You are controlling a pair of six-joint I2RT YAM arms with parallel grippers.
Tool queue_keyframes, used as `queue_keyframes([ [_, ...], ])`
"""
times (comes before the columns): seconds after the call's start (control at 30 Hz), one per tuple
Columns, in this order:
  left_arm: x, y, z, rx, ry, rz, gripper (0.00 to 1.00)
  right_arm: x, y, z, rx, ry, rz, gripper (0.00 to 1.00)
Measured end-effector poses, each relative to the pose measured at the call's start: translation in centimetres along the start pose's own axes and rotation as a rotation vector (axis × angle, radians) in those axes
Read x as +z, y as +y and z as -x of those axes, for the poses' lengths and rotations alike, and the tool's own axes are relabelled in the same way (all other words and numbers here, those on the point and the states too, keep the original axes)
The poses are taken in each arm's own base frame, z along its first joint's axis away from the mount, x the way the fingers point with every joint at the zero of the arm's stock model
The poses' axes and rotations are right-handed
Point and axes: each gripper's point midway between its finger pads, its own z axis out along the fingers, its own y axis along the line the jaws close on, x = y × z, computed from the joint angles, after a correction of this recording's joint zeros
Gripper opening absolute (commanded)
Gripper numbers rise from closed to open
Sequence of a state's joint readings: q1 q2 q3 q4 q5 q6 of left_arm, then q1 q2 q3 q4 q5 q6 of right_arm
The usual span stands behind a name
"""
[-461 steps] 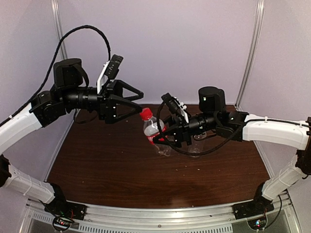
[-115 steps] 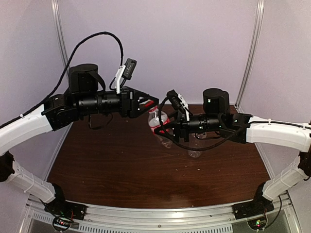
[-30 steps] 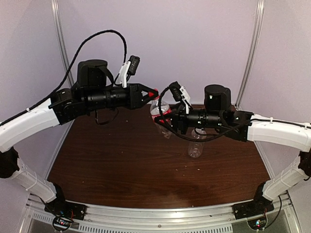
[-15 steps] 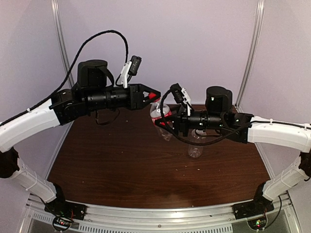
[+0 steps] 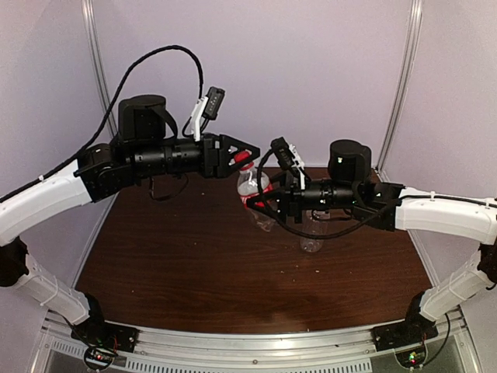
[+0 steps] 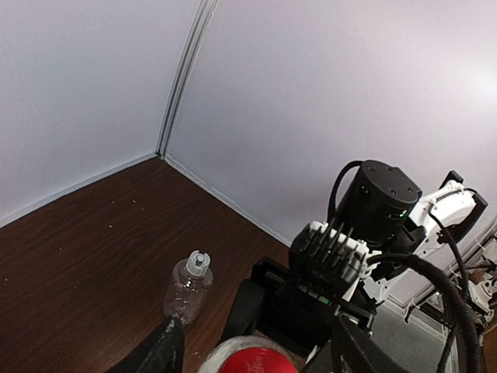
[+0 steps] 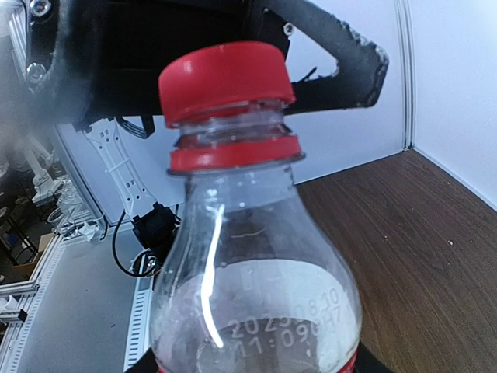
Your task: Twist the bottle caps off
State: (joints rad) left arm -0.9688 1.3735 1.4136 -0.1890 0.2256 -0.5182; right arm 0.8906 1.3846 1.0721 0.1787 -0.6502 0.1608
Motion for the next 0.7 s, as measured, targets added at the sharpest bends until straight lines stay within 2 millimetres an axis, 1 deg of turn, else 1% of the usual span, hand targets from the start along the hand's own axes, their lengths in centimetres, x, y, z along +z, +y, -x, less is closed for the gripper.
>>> queue_keyframes([
  [0.13,-1.0,-0.8,0.6,0.048,-0.01,-0.023,0.74,-0.1,0.7,0.1,-0.003,-0.006,0.038,0.22],
  [0.27,-2.4,-1.8,1.1,0.118,-0.011,-0.078,0.79,-0.3,1.8,0.1,-0.006,-0.007,0.097,0.22],
  [0.33,-3.2,-2.5,1.3,0.157,-0.007,-0.123,0.8,-0.4,2.4,0.2,-0.002,-0.007,0.133,0.22],
  [0.37,-3.6,-2.4,1.4,0.176,-0.004,-0.146,0.81,-0.4,2.8,0.3,0.0,-0.008,0.154,0.22],
  [0.47,-4.4,-3.2,1.3,0.227,0.012,-0.234,0.81,-0.7,4.0,0.6,0.006,-0.014,0.225,0.22],
  [0.6,-5.1,-4.4,0.7,0.281,0.042,-0.349,0.8,-1.0,5.5,0.8,0.018,-0.017,0.316,0.23],
  [0.7,-5.3,-5.6,0.7,0.316,0.052,-0.434,0.8,-1.1,6.2,0.9,0.034,-0.015,0.371,0.23],
])
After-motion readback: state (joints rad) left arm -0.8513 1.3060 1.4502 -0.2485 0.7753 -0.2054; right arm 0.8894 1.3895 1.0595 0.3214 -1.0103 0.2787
